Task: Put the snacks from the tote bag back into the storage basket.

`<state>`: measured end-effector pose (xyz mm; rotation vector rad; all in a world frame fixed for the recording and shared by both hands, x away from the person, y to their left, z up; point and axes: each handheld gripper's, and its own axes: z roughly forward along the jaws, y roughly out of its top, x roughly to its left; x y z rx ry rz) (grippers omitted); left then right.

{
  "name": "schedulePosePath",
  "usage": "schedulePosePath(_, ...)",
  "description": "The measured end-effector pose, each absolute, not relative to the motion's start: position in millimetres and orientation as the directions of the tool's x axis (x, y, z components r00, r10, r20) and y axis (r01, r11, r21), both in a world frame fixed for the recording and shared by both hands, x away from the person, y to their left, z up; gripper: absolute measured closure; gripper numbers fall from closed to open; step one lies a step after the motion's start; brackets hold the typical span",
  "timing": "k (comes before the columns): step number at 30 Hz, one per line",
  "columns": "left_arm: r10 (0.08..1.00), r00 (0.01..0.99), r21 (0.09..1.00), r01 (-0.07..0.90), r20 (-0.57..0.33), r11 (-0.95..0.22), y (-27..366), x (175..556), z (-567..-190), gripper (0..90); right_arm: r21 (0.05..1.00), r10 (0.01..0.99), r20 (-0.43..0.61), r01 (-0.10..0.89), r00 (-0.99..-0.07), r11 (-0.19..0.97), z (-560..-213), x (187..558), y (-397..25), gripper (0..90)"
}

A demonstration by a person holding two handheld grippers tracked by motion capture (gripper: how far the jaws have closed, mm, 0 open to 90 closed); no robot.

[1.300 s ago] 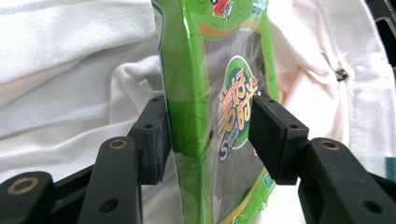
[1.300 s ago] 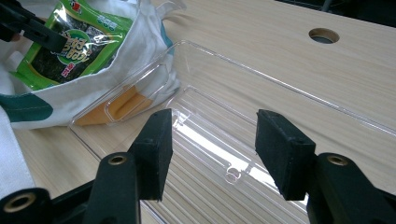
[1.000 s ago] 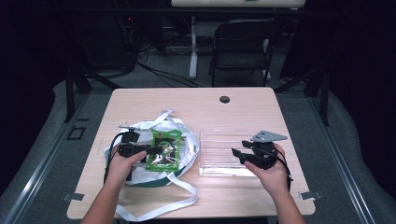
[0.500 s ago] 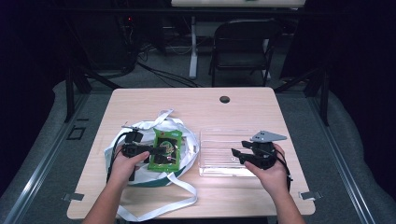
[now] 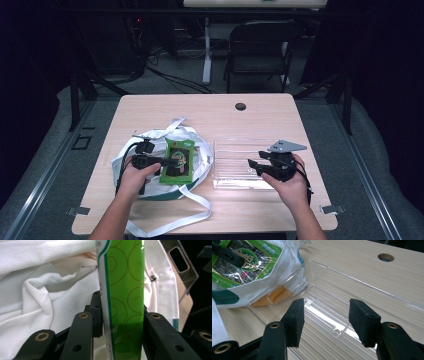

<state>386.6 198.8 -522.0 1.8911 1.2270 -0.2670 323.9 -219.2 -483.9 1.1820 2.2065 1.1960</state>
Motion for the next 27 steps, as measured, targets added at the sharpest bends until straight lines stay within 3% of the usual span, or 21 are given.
schedulePosePath(27, 0.611, 0.535, 0.494, 0.831, -0.583, -0.255, 208.7, 383.9, -517.1, 73.2, 0.815, 0.809, 0.068, 0.500, -0.584, 0.292, -483.6, 323.9, -219.8, 46.1)
